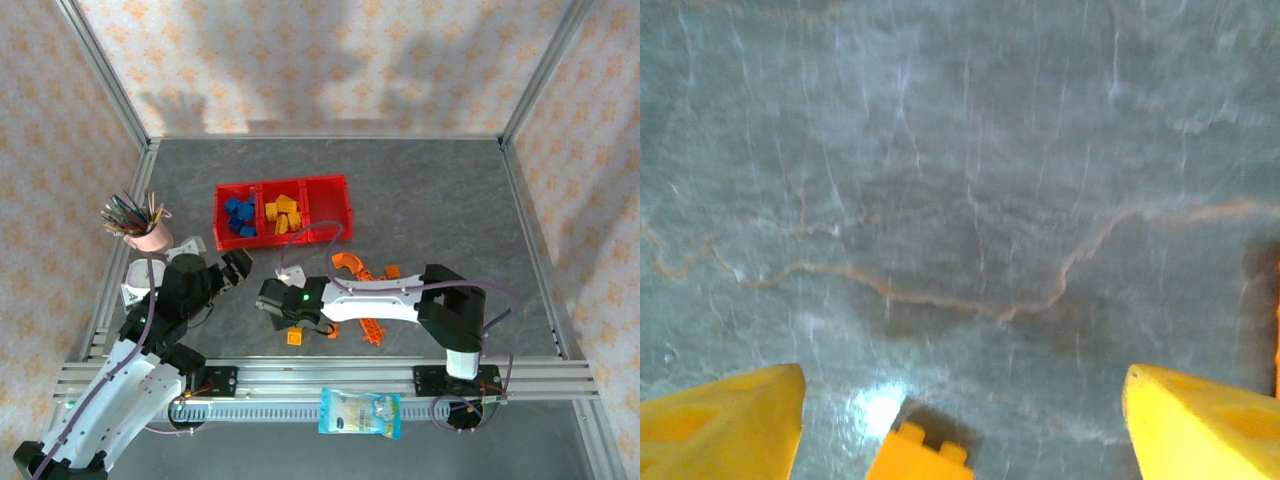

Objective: Sort the legos into containers by color
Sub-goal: Pick up the lego from the bottom-center of the table.

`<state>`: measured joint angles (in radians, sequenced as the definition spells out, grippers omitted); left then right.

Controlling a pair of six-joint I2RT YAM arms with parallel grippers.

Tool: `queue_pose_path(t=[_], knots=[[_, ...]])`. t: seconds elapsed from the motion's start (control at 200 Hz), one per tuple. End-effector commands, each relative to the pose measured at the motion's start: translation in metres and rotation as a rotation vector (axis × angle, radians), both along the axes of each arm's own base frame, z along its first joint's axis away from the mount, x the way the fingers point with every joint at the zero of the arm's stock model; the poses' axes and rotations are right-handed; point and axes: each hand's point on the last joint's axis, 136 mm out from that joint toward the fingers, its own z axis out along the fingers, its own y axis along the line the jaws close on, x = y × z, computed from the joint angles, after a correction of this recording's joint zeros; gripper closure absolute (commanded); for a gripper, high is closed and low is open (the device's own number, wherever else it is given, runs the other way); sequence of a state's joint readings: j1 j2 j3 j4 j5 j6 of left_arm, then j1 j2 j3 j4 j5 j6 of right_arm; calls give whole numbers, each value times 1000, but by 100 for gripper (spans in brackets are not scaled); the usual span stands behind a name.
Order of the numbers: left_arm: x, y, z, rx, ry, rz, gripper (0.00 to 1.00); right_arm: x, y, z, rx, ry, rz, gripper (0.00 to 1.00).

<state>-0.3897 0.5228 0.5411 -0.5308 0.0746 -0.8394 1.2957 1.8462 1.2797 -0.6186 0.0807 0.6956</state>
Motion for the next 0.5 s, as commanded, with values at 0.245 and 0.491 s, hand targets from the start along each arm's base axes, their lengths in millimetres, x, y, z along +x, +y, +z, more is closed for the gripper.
queue_pose_path(t=[0.245,0.491], knots=[[-10,3,-14,-9,42,7,1,-27,-8,-17,-27,64,-42,22],[-8,1,-15,-19,40,6,1,-33,-20,-30,-60,80,-61,34]])
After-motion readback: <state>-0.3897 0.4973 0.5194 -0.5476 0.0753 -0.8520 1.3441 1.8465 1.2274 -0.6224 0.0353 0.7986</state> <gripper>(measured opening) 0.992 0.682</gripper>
